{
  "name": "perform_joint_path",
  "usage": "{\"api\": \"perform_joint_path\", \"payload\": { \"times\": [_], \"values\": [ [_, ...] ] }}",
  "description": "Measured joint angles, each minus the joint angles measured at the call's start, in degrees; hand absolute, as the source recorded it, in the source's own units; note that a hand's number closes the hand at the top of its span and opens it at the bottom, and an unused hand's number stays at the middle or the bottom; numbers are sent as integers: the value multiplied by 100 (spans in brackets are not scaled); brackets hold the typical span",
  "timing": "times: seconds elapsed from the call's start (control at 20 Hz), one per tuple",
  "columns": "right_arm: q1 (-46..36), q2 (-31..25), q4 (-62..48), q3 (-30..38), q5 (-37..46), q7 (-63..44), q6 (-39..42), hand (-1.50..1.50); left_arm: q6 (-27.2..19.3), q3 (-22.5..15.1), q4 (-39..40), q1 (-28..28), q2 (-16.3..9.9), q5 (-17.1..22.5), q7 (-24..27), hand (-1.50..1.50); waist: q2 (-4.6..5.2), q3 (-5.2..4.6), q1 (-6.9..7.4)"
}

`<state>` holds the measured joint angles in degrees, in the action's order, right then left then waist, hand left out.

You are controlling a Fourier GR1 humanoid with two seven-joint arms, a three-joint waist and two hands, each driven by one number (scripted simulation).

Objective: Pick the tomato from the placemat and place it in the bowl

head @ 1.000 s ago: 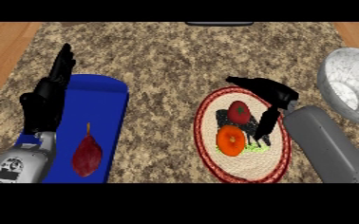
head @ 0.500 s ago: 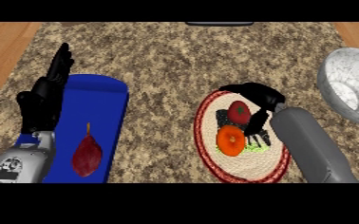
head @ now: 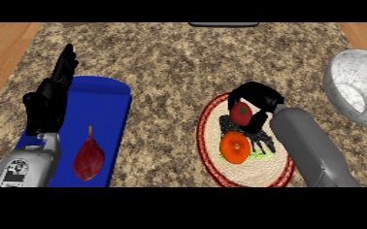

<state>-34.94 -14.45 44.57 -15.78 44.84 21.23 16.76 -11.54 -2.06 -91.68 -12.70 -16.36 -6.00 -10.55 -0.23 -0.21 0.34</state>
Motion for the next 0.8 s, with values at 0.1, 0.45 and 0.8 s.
{"api": "perform_joint_path", "payload": {
  "times": [0.1,0.45,0.8],
  "values": [
    [40,34,67,55,29,46,7,150,129,141,-6,1,-52,72,10,0,-1,2,-7],
    [30,772,271,458,78,-1663,-445,150,120,131,-55,23,72,-25,-48,0,-7,7,-38],
    [-320,1316,764,191,-274,-4453,-1816,150,156,83,65,-54,98,-79,15,0,-11,13,78]
  ]
}}
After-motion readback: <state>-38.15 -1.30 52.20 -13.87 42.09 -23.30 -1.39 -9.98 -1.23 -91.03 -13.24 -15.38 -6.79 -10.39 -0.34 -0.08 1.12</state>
